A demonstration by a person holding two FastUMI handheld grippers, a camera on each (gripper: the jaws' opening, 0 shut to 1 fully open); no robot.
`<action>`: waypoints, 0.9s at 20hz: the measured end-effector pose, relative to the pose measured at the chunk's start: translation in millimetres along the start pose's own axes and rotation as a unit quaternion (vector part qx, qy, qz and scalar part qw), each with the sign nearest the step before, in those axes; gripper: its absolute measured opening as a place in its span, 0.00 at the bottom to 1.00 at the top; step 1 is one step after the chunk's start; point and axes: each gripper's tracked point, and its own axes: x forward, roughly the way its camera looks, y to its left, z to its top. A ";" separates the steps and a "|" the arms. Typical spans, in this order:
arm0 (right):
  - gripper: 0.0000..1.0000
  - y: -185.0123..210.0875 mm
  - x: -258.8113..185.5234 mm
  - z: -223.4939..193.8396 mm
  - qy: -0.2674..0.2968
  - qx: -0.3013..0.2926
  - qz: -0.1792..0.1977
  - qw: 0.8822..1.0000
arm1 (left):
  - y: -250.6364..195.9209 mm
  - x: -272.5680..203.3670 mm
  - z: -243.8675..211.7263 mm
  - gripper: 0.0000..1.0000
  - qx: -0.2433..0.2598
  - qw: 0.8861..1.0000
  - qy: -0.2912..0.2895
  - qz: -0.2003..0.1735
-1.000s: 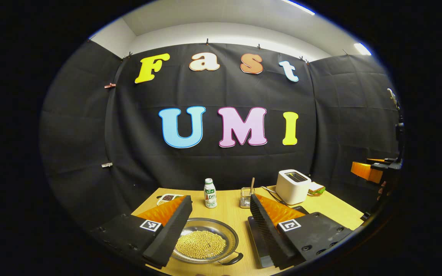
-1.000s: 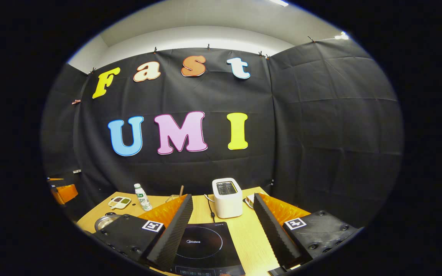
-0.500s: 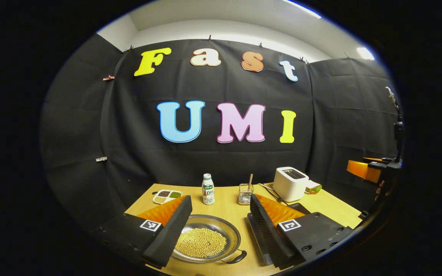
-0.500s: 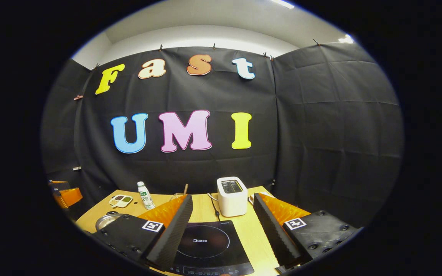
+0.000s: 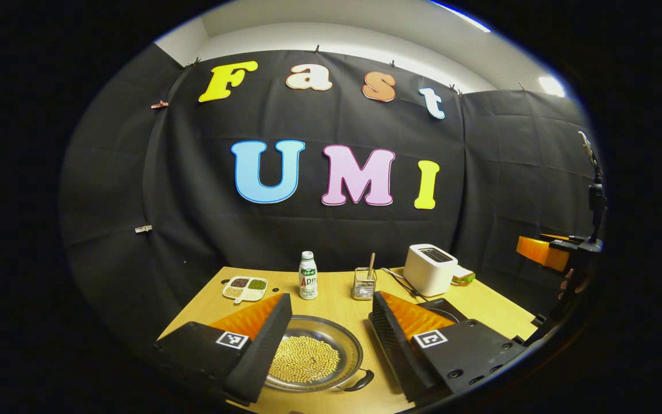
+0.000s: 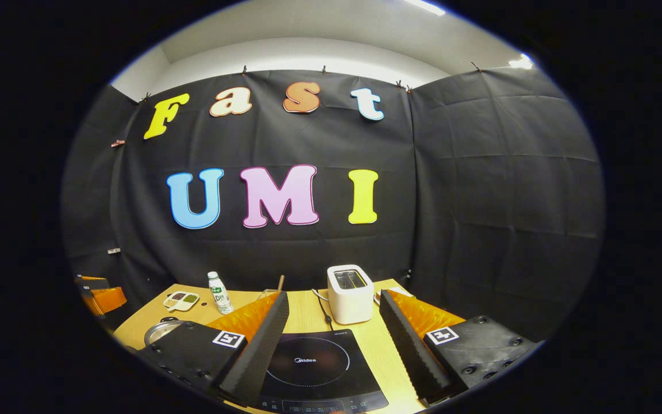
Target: First push the handle of the pot to place it horizontally, then grasp the pot with both hands and set it on the induction cooktop.
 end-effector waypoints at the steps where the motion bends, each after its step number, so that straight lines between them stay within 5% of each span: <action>1: 0.98 3.0 -0.6 -0.6 0.002 -0.002 0.000 1.000 | 7.1 0.1 -3.5 0.80 0.000 1.000 0.004 0.003; 3: 0.98 8.4 -1.4 -5.1 0.012 -0.003 0.001 1.000 | 16.0 -0.6 -13.7 0.63 -0.002 1.000 0.018 0.002; 9: 0.98 24.1 -2.9 -22.3 0.050 -0.033 0.015 0.998 | 48.7 -7.7 -49.4 0.41 -0.020 0.999 0.045 0.006; 13: 0.98 36.5 0.7 -26.2 0.056 -0.041 0.030 0.997 | 54.0 -14.6 -93.1 0.14 -0.062 0.992 0.110 0.003; 18: 0.98 36.6 10.5 -31.9 0.058 -0.037 0.045 0.997 | 43.1 -23.0 -135.6 0.05 -0.074 0.980 0.184 -0.020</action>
